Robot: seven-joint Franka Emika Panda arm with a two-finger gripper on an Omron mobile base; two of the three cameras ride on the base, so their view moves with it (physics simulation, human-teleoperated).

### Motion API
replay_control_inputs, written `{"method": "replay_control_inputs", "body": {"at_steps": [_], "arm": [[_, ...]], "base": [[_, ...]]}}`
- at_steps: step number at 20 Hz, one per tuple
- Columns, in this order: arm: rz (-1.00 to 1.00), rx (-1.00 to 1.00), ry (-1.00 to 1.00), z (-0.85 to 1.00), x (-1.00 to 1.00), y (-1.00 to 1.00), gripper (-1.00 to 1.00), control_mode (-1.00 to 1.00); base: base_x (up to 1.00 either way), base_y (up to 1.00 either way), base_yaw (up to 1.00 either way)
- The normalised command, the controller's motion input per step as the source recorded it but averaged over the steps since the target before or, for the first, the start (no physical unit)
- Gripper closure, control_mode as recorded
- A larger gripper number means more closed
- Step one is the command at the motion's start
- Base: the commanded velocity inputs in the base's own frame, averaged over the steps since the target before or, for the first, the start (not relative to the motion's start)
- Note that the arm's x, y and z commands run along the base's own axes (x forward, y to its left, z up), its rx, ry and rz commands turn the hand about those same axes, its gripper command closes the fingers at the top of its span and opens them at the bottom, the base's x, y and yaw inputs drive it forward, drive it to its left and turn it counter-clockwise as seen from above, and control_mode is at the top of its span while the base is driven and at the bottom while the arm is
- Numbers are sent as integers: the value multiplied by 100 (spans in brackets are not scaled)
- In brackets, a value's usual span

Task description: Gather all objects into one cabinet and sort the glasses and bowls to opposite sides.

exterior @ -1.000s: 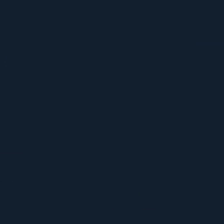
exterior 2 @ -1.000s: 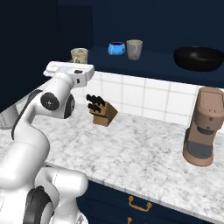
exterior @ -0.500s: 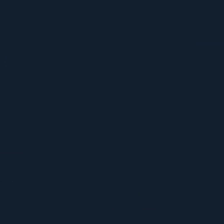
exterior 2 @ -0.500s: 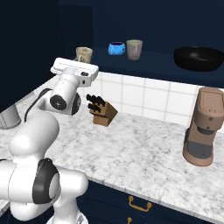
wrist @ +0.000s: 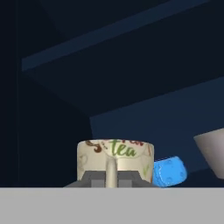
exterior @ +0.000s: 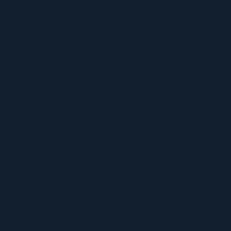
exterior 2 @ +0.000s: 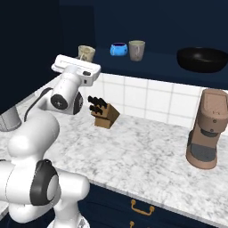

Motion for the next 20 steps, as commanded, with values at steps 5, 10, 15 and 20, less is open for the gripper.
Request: {"method": "replay_control_inputs", "body": {"at_steps": [5,10,15,20], "arm": [[0,0,-15,2,12,0,100,-100],[0,1,13,15,23,-23,100,-100],[3,0,12,0,9,-24,100,-100],[15,1,0,-12,10,2,100,-100]], "base": [[0,0,0],[0,0,0],[0,0,0],[0,0,0]]}}
